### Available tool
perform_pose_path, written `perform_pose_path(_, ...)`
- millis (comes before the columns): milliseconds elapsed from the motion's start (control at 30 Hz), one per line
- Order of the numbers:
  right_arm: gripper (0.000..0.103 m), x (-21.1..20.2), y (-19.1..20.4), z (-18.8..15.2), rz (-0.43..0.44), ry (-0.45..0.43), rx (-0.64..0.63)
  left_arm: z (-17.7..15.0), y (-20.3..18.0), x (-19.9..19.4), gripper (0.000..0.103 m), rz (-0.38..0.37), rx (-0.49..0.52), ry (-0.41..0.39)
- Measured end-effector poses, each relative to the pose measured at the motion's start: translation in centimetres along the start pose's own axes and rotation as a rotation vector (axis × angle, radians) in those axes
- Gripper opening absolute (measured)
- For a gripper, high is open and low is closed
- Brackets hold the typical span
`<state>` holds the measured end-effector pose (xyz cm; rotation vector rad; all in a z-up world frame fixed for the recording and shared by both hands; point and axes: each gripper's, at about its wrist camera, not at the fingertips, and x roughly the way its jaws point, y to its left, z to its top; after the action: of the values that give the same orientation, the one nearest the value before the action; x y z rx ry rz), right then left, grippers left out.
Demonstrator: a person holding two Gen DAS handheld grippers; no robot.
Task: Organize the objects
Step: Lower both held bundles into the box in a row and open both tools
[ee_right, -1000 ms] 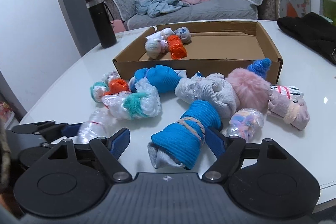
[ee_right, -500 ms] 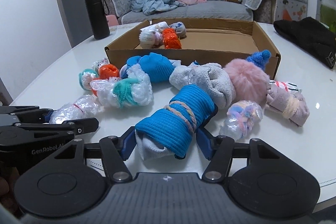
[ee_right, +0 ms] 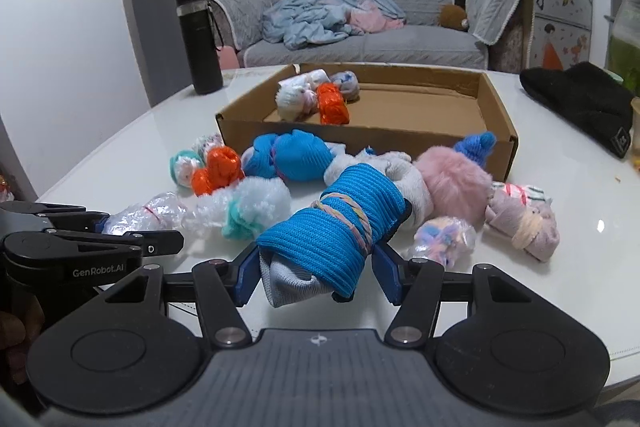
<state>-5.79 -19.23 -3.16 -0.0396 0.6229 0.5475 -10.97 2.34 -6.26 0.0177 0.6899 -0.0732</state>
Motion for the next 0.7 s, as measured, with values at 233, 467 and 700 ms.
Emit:
perform_pose_path(233, 0.055, -1.5, -1.3, 3.2, -0.006, -0.078, -0.052, 3.9, 1.2, -1.8, 0.042, 0.011, 0.017, -0.068)
perform_pose_path(467, 0.055, -0.7, -4.4, 9.3, 0.011, -0.128, -0.103, 11.5, 0.5, -1.4, 0.042, -0.017, 0.103, -0.143)
perform_pose_path(700, 0.055, 3.5, -7.8, 15.4, 0.045, -0.117, -0.21, 20.6, -2.8, 4.4, 0.043, -0.142, 0.113, -0.115)
